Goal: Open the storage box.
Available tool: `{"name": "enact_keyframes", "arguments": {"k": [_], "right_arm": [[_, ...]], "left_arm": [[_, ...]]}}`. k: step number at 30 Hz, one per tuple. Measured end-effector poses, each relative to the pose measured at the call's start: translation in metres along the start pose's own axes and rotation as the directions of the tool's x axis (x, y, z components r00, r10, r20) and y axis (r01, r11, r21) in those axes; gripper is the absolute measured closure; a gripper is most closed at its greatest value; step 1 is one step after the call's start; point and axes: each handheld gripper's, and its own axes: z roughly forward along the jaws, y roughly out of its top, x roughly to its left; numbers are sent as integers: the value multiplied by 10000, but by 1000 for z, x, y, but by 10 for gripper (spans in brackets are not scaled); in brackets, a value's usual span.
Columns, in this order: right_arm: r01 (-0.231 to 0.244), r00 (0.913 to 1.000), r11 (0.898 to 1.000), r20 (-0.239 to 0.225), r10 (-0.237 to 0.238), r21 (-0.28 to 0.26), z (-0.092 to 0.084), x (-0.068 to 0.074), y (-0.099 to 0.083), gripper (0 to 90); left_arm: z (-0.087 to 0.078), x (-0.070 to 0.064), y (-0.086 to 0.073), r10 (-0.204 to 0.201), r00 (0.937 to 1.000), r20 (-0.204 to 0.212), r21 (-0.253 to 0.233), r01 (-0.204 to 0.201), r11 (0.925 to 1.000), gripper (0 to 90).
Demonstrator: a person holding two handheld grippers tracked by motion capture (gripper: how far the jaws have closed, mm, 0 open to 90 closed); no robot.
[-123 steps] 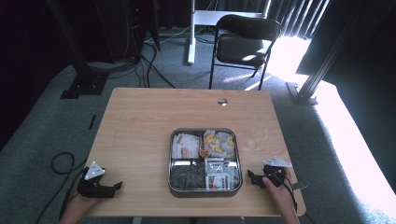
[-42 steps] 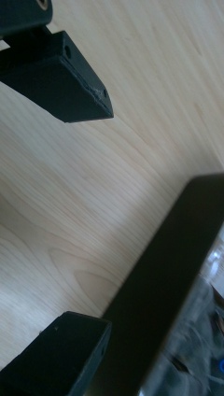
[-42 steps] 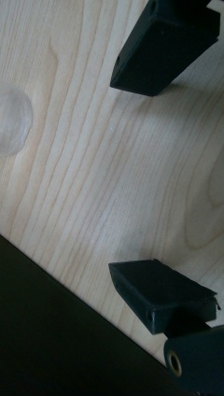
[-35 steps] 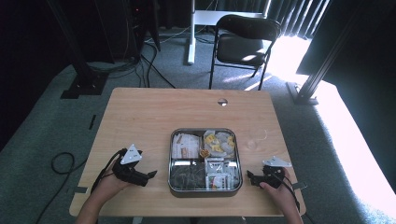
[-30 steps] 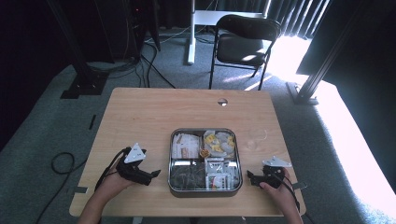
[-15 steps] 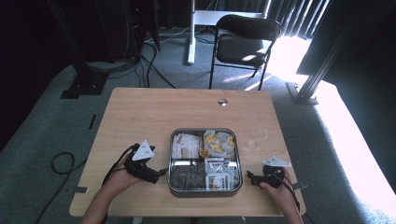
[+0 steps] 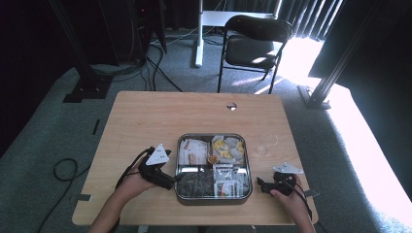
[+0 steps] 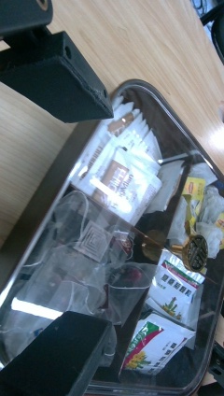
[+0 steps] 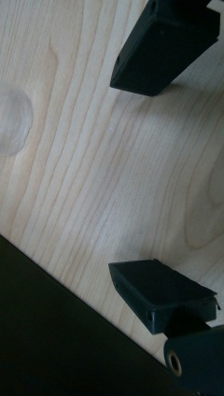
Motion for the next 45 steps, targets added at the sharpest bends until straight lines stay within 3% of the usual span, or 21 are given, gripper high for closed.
{"name": "enact_keyframes", "arguments": {"k": [23,29,37,45], "right_arm": [[3,10000,10000,-2,-3,-4,0,0,0,103],[-2,10000,10000,-3,2,-6,0,0,0,103],[-4,10000,10000,-2,4,-8,0,0,0,103],[-4,10000,10000,-3,4,-7,0,0,0,103]], "left_arm": [[33,-12,24,323,9963,795,-257,-304,9992,30],[45,-11,31,140,9952,969,-324,-109,9994,30],[61,-12,38,179,9937,1103,-146,-164,9998,30],[75,-12,43,74,9959,899,149,-88,9998,30]]}}
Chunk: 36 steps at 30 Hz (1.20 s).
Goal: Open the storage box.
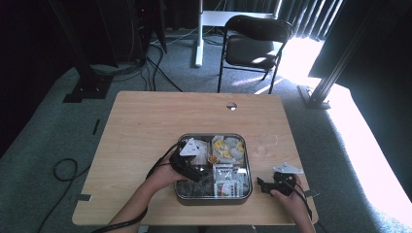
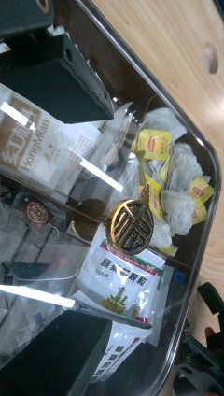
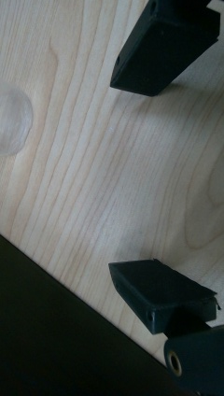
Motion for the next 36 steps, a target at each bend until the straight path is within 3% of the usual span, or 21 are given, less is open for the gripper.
{"name": "enact_keyframes", "arguments": {"k": [9,17,19,21,26,31,36], "right_arm": [[-2,10000,10000,0,2,-2,0,0,0,103],[-6,10000,10000,-2,6,0,0,0,0,104],[1,10000,10000,-1,-1,-4,0,0,0,104],[0,10000,10000,0,0,0,0,0,0,104],[-3,10000,10000,-2,3,-1,0,0,0,104],[-3,10000,10000,-2,3,-1,0,0,0,104],[-5,10000,10000,-2,5,-1,0,0,0,104]], "left_arm": [[16,-3,10,146,9993,347,246,-155,9996,85],[28,-7,17,403,9986,329,718,-426,9965,266],[30,-7,18,401,9991,151,895,-413,9951,330],[32,-8,18,356,9991,249,977,-379,9945,382],[35,-7,20,78,9989,454,854,-117,9963,468],[35,-4,18,98,9996,264,691,-116,9975,577],[35,-5,18,335,9992,198,641,-347,9973,585]]}}
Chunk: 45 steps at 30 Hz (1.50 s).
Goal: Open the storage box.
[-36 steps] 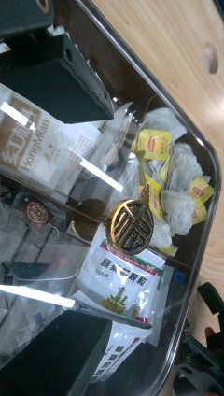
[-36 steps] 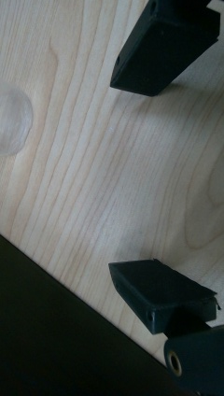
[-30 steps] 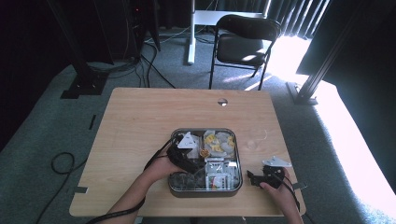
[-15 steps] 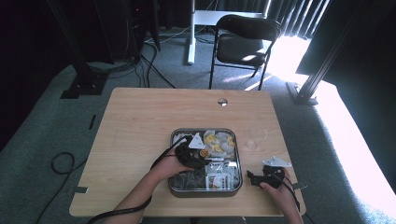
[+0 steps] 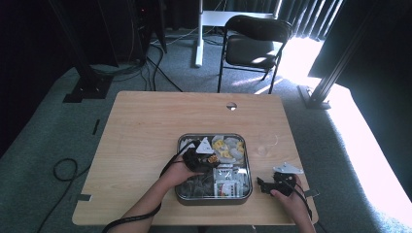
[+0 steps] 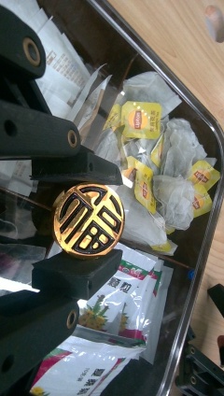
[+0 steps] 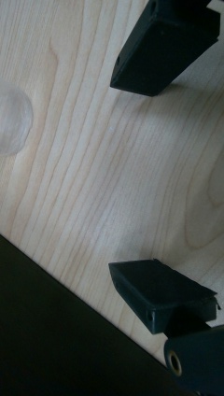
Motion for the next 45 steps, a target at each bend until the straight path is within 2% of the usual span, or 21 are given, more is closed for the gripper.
{"name": "enact_keyframes", "arguments": {"k": [5,10,17,20,25,31,45], "right_arm": [[11,10000,10000,2,-11,-2,0,0,0,104],[1,10000,10000,-1,-1,0,0,0,0,104],[32,10000,10000,4,-32,-5,0,0,0,104],[14,10000,10000,1,-14,-7,0,0,0,104],[21,10000,10000,2,-21,-7,0,0,0,104],[20,10000,10000,1,-20,-8,0,0,0,104],[29,10000,10000,2,-29,-13,0,0,0,104]], "left_arm": [[-2,-1,1,-101,9999,-12,31,101,9999,588],[-4,-2,3,-4,10000,-93,-16,4,10000,590],[-12,-1,9,-76,9999,68,-140,77,9999,590],[-15,-2,10,51,10000,-55,-92,-51,9999,590],[-20,1,8,-246,9997,-87,-230,244,9994,590],[-27,5,6,-271,9990,-368,-241,263,9994,590],[-50,13,2,-511,9959,-747,-440,479,9979,590]]}}
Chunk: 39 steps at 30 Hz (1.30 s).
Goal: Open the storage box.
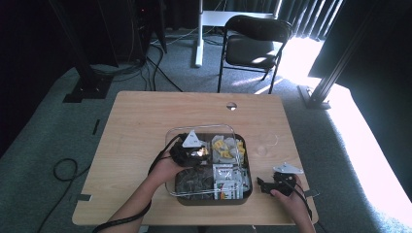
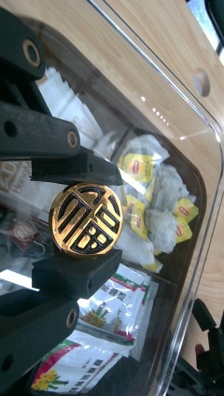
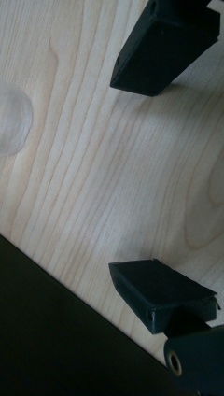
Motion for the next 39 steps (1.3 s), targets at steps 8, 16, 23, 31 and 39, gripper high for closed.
{"name": "enact_keyframes", "arguments": {"k": [8,16,23,31,39], "right_arm": [[-1,10000,10000,-1,1,0,0,0,0,103],[-10,10000,10000,0,10,6,0,0,0,103],[-29,10000,10000,-3,29,14,0,0,0,103],[-25,10000,10000,1,25,16,0,0,0,103],[-23,10000,10000,-1,23,15,0,0,0,103]], "left_arm": [[-17,10,-7,-184,9993,-329,-56,183,9998,590],[-36,23,-19,-527,9953,-819,-67,523,9986,590],[-47,33,-35,-850,9900,-1126,18,858,9963,590],[-53,39,-50,-1070,9842,-1409,105,1095,9939,590],[-73,53,-68,-1691,9678,-1864,-150,1692,9855,590]]}}
